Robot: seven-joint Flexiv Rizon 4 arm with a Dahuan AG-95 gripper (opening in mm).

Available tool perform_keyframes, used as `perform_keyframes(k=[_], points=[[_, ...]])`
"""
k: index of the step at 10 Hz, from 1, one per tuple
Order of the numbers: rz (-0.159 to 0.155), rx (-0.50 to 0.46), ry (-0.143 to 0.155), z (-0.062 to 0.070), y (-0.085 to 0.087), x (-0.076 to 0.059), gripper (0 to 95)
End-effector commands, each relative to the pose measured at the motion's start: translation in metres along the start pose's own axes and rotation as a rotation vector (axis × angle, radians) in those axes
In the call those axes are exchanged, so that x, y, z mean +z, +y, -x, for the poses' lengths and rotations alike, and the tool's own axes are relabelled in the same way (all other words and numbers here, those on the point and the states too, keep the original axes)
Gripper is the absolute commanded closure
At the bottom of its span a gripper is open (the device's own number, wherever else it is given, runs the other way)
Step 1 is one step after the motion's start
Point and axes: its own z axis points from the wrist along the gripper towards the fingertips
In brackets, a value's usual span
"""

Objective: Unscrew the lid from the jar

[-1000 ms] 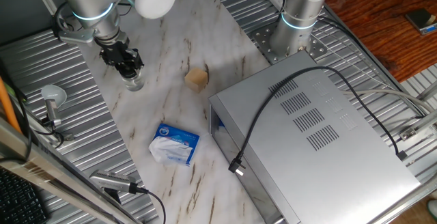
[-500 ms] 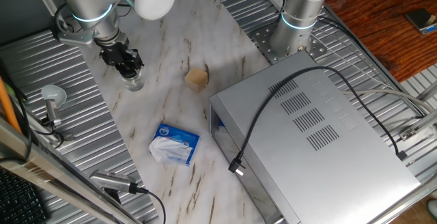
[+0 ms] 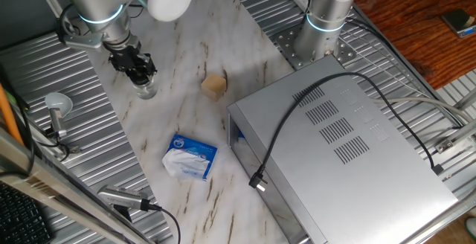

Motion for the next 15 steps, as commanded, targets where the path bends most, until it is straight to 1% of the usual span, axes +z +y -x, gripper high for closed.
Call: perform_keyframes(k=[1, 3, 15], points=[[-0.002, -0.016, -0.003, 0.0005, 0.0002, 0.0060, 38.0], [-0.016, -0.074, -0.014, 0.0004, 0.0002, 0.0058, 38.0], [-0.018, -0.298, -0.013, 0.0005, 0.0002, 0.0060, 38.0]])
